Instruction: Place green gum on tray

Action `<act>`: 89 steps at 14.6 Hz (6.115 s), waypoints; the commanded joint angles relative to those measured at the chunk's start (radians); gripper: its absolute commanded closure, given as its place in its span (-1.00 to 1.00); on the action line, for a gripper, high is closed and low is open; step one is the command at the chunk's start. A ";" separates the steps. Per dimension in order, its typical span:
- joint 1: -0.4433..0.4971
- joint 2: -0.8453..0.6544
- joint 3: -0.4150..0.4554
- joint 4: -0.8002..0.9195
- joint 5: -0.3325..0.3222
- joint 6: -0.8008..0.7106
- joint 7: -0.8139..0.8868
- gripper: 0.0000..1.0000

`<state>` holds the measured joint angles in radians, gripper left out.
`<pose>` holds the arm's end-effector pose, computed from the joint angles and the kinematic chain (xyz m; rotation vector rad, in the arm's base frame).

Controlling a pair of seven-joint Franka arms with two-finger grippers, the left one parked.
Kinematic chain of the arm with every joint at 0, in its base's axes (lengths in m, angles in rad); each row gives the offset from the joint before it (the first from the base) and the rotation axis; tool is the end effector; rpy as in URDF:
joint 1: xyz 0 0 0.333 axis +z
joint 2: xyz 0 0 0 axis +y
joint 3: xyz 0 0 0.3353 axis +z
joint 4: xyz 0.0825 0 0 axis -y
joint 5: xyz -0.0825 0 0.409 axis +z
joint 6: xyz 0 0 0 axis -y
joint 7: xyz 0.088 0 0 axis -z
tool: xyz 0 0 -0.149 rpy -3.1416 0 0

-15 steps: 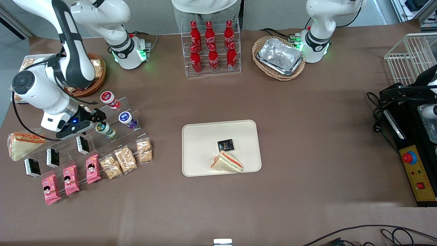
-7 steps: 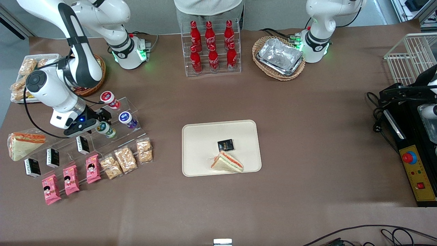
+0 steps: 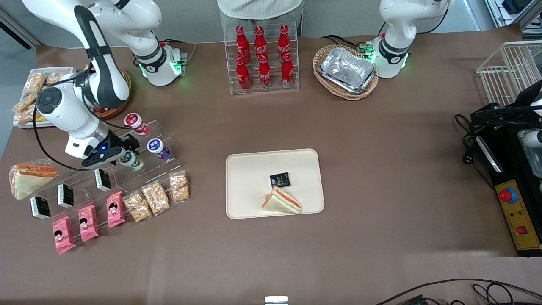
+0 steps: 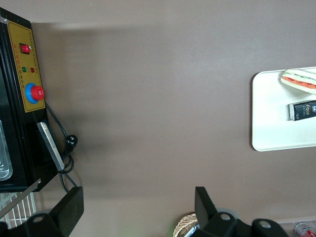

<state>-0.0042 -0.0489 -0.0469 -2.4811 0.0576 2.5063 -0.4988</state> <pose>0.4932 -0.0240 0.2733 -3.0593 -0.6242 -0.1274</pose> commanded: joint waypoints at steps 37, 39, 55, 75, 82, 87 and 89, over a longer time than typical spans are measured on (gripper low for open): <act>0.496 0.116 0.009 0.880 0.036 -0.806 1.086 0.20; 0.559 0.176 0.009 0.870 0.033 -0.709 1.227 0.20; 0.690 0.487 0.005 0.570 -0.050 -0.133 1.414 0.20; 0.672 0.497 -0.001 0.606 -0.061 -0.142 1.387 -0.99; 0.613 0.364 -0.001 0.921 -0.032 -0.708 1.231 -0.99; 0.512 0.164 -0.001 0.952 0.011 -0.950 1.016 -0.99; 0.443 0.076 -0.001 0.912 0.011 -0.969 0.921 -0.99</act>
<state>0.5163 0.1456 -0.0535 -1.5111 0.0477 1.5742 0.5427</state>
